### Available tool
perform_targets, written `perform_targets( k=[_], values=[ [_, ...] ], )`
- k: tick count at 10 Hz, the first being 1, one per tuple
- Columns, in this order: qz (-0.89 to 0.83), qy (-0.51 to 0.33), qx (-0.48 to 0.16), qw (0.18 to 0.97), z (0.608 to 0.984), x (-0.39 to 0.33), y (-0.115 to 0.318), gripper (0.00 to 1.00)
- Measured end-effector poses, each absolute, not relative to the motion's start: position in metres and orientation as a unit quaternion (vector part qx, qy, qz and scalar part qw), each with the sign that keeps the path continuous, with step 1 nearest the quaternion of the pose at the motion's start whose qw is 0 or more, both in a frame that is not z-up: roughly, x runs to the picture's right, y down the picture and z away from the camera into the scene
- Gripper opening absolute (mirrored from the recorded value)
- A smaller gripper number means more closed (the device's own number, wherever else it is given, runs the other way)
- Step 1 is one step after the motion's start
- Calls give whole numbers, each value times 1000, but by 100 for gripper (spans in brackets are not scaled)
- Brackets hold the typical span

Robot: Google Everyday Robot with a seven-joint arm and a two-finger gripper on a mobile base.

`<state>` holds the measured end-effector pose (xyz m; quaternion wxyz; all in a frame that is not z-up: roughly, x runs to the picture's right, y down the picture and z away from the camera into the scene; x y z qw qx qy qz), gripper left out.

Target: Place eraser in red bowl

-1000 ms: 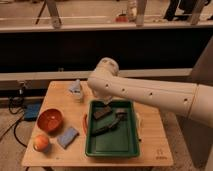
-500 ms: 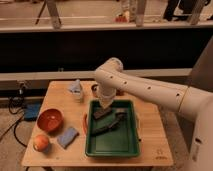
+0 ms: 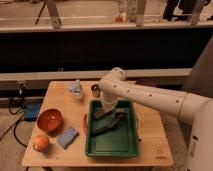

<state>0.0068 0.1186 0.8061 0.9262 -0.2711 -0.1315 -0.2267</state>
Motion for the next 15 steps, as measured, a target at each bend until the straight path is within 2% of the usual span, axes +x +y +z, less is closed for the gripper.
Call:
perform_targets(
  k=[5, 7, 8, 9, 12, 13, 15],
  values=[
    [-185, -133, -270, 936, 837, 16, 128, 2],
    [-183, -139, -272, 934, 846, 14, 129, 20],
    [-183, -141, -273, 934, 850, 13, 130, 32],
    [-184, -142, -273, 933, 851, 12, 129, 39],
    [-191, -152, -270, 931, 854, 6, 130, 71],
    [-196, -156, -269, 930, 852, 5, 130, 78],
    [-211, -159, -269, 926, 847, 0, 130, 80]
  ],
)
